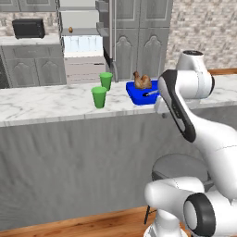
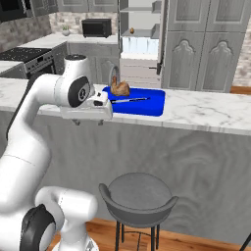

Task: Gather the lime and eggplant from the fridge and place them on a tray on the dining counter. Then gather the chicken drumsticks from the fridge and place them on the other tray.

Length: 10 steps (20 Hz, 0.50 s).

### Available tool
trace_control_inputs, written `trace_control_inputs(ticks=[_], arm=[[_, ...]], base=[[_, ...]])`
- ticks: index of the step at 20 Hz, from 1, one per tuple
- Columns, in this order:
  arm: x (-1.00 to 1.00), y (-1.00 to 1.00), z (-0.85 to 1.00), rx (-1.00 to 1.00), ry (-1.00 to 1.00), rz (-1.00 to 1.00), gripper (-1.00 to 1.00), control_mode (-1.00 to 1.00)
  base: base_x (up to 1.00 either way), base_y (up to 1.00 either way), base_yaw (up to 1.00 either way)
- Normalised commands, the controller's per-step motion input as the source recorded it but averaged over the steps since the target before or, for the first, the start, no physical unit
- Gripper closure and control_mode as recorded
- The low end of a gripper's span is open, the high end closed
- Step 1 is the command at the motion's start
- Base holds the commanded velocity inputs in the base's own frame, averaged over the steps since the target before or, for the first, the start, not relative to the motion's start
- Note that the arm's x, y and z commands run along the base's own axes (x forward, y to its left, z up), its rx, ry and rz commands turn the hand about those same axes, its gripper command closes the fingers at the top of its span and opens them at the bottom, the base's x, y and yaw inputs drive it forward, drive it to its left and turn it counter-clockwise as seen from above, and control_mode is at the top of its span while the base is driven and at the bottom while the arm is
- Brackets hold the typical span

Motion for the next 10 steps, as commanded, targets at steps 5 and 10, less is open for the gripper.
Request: trace_control_inputs(ticks=[5,10], arm=[[-1.00,-0.03,-0.01,0.03,0.21,0.00,-1.00,-1.00],[-0.84,0.00,-0.03,0.01,0.23,-0.01,-1.00,-1.00]], base=[[0.00,0.00,0.00],[0.00,0.00,0.00]])
